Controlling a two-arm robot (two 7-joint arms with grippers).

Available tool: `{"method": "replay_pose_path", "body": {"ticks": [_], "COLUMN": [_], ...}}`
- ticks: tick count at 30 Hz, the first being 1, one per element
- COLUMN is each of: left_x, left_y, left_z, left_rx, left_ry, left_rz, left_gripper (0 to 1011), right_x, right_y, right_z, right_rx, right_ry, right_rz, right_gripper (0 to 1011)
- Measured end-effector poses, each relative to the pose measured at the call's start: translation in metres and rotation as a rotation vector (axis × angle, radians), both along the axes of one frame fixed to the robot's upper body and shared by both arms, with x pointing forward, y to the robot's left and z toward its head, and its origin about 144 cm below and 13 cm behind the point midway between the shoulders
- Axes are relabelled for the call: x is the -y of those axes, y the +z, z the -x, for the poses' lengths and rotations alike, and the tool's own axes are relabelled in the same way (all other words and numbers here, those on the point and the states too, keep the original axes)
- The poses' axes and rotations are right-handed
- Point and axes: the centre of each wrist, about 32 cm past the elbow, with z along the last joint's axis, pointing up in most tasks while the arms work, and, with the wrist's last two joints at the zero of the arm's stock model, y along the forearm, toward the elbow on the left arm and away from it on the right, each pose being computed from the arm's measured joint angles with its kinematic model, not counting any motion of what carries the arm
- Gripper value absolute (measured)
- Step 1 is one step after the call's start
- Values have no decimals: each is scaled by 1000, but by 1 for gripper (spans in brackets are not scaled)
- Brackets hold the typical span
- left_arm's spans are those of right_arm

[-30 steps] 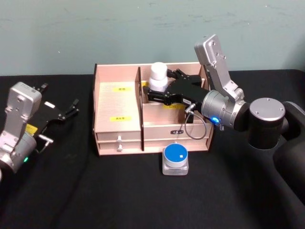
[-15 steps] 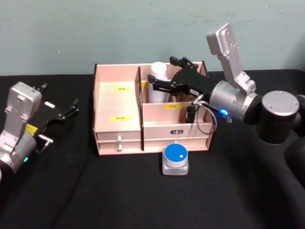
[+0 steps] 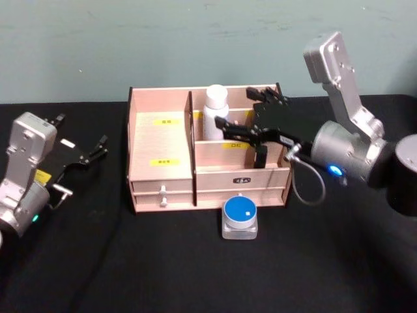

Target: Pick up the facial cleanser and watermelon frost from the table and place them into the tiered storage box.

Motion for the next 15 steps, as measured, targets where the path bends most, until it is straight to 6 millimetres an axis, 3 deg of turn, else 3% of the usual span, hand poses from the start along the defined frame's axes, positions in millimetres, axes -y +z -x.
{"method": "replay_pose_path", "body": {"ticks": [15], "left_x": [0], "left_y": [0], "left_z": [0], "left_rx": [0], "left_ry": [0], "left_rz": [0], "left_gripper": [1001], "right_x": [2], "right_y": [13], "right_z": [86], "right_rx": [-82], "right_ry": [-49], "right_rz": [68], "right_gripper": [1002]}}
